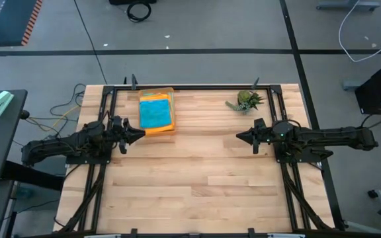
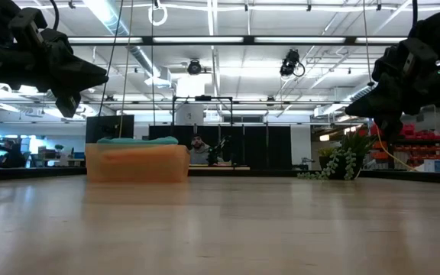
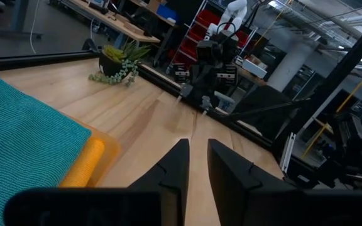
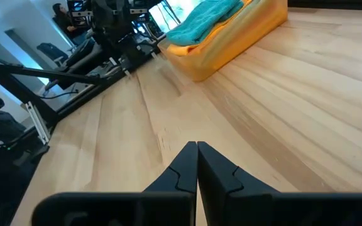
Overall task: Fold microfiber towels
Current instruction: Return to Home Position
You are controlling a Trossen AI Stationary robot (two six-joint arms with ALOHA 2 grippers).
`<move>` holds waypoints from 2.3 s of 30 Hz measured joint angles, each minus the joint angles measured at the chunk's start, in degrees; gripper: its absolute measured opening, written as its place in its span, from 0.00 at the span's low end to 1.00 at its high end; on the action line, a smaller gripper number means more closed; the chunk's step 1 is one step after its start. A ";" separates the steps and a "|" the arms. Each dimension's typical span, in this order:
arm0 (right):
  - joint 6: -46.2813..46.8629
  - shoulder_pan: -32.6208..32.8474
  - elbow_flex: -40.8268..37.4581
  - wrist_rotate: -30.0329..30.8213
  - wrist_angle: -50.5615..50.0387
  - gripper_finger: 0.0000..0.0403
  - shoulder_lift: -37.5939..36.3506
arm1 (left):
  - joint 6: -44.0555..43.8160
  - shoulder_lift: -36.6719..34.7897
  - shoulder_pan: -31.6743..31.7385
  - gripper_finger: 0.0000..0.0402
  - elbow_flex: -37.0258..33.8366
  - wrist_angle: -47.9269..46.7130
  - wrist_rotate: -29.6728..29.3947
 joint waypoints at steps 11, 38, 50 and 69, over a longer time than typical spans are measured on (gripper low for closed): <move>0.00 0.00 0.00 0.00 -0.02 0.04 0.00 | 0.02 0.00 0.00 0.18 -0.02 0.04 0.02; 0.00 0.00 0.00 0.00 -0.02 0.04 0.00 | 0.03 0.01 0.00 0.20 -0.04 0.09 0.02; -0.01 0.00 0.00 0.00 -0.02 0.04 0.02 | 0.03 0.01 0.00 0.18 -0.04 0.09 0.02; -0.01 0.00 0.00 0.00 -0.02 0.04 0.02 | 0.04 0.00 0.00 0.18 -0.04 0.09 0.02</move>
